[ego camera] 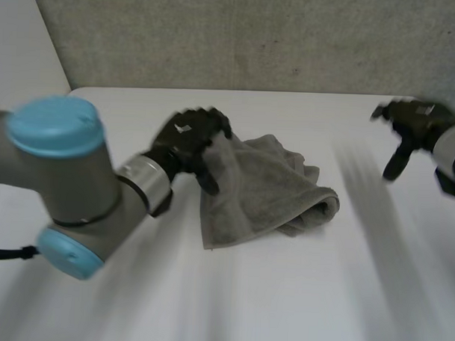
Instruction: Fold the towel.
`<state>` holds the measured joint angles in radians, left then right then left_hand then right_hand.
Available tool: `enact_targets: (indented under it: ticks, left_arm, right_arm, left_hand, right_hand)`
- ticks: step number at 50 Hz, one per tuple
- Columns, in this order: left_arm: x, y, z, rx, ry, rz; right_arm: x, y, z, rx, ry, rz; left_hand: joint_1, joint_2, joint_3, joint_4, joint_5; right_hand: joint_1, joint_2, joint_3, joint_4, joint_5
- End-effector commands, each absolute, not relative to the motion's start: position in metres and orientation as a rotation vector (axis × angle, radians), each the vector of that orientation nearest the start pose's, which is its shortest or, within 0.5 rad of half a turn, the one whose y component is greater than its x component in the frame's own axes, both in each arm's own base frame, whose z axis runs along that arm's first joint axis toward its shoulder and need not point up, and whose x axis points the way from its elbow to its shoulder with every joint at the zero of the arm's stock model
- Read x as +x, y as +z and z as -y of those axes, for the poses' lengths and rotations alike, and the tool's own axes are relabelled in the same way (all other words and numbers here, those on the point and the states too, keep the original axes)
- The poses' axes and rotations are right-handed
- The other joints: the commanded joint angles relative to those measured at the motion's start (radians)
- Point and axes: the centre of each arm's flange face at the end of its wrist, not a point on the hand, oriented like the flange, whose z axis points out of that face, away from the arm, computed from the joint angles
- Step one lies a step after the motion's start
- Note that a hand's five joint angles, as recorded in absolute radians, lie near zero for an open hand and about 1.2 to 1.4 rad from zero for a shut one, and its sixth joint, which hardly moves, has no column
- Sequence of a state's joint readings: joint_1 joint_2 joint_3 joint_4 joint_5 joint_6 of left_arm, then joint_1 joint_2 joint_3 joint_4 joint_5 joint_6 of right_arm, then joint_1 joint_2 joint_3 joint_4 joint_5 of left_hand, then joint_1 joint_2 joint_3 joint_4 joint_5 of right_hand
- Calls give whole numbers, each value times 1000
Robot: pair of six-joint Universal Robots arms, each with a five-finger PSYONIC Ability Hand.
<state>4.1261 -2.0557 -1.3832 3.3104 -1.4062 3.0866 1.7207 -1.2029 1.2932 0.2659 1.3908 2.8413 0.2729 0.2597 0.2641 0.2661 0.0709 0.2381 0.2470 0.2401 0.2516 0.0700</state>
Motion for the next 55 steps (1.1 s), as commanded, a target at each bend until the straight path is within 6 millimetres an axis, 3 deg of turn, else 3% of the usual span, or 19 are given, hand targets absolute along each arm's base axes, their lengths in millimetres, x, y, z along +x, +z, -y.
enact_targets:
  ticks: [1, 9, 19, 21, 22, 23, 24, 26, 30, 35, 37, 38, 40, 45, 47, 49, 55]
  left_arm:
    - [-366, 171, 242, -729, 1576, 1898]
    - [-387, 144, 233, -769, 1540, 1877]
    - [-403, 122, 226, -797, 1500, 1871]
    - [-405, 118, 227, -799, 1495, 1874]
    - [-405, 118, 227, -799, 1495, 1874]
    - [-405, 116, 227, -799, 1490, 1879]
    - [-405, 116, 227, -799, 1490, 1879]
    - [-406, 114, 228, -803, 1490, 1879]
    - [-403, 117, 230, -801, 1500, 1887]
    - [-385, 137, 251, -738, 1569, 1910]
    - [-355, 154, 277, -652, 1649, 1962]
    - [-354, 154, 277, -652, 1649, 1962]
    - [-329, 170, 293, -595, 1711, 1988]
    - [-307, 184, 302, -545, 1767, 2002]
    - [-284, 196, 310, -486, 1821, 2020]
    - [-275, 199, 313, -467, 1837, 2027]
    - [-254, 193, 315, -422, 1833, 2094]
  right_arm:
    - [208, 196, 307, -672, -1530, -2347]
    - [214, 169, 301, -624, -1479, -2327]
    - [213, 156, 299, -619, -1438, -2352]
    - [213, 155, 298, -619, -1431, -2354]
    - [213, 154, 297, -619, -1431, -2354]
    - [213, 154, 298, -619, -1436, -2353]
    - [213, 154, 298, -619, -1436, -2353]
    - [213, 154, 298, -619, -1440, -2351]
    - [213, 154, 299, -619, -1453, -2347]
    - [220, 152, 296, -644, -1452, -2327]
    - [224, 152, 295, -658, -1459, -2314]
    - [229, 152, 293, -674, -1468, -2300]
    - [233, 151, 291, -685, -1477, -2291]
    - [246, 152, 286, -722, -1485, -2266]
    - [253, 152, 285, -736, -1495, -2259]
    - [257, 153, 285, -745, -1501, -2252]
    - [270, 151, 283, -766, -1535, -2246]
  left_hand:
    - [-15, -2, -7, -9, 12]
    - [-12, 1, -4, -6, 15]
    - [93, 106, 102, 100, 121]
    - [432, 445, 440, 439, 459]
    - [434, 447, 443, 441, 461]
    - [716, 729, 725, 723, 743]
    - [719, 732, 727, 725, 746]
    - [1105, 1118, 1113, 1111, 1132]
    - [1123, 1137, 1132, 1130, 1151]
    - [1123, 1137, 1132, 1130, 1151]
    - [1123, 1137, 1132, 1130, 1151]
    - [1123, 1137, 1132, 1130, 1151]
    - [1123, 1137, 1132, 1130, 1151]
    - [1123, 1137, 1132, 1130, 1151]
    - [1123, 1137, 1132, 1130, 1151]
    - [1123, 1137, 1132, 1130, 1151]
    - [1123, 1137, 1132, 1130, 1151]
  right_hand:
    - [-27, -36, -29, -41, -34]
    - [61, 52, 59, 48, 55]
    - [61, 52, 59, 48, 55]
    - [61, 52, 59, 48, 55]
    - [61, 52, 59, 48, 55]
    - [61, 52, 59, 48, 55]
    - [61, 52, 59, 48, 55]
    - [61, 52, 59, 48, 55]
    - [64, 55, 62, 51, 58]
    - [79, 70, 77, 65, 72]
    - [85, 76, 83, 71, 78]
    - [88, 79, 86, 74, 81]
    - [88, 79, 86, 74, 81]
    - [88, 79, 86, 74, 81]
    - [88, 79, 86, 74, 81]
    - [88, 79, 86, 74, 81]
    - [85, 76, 83, 71, 78]
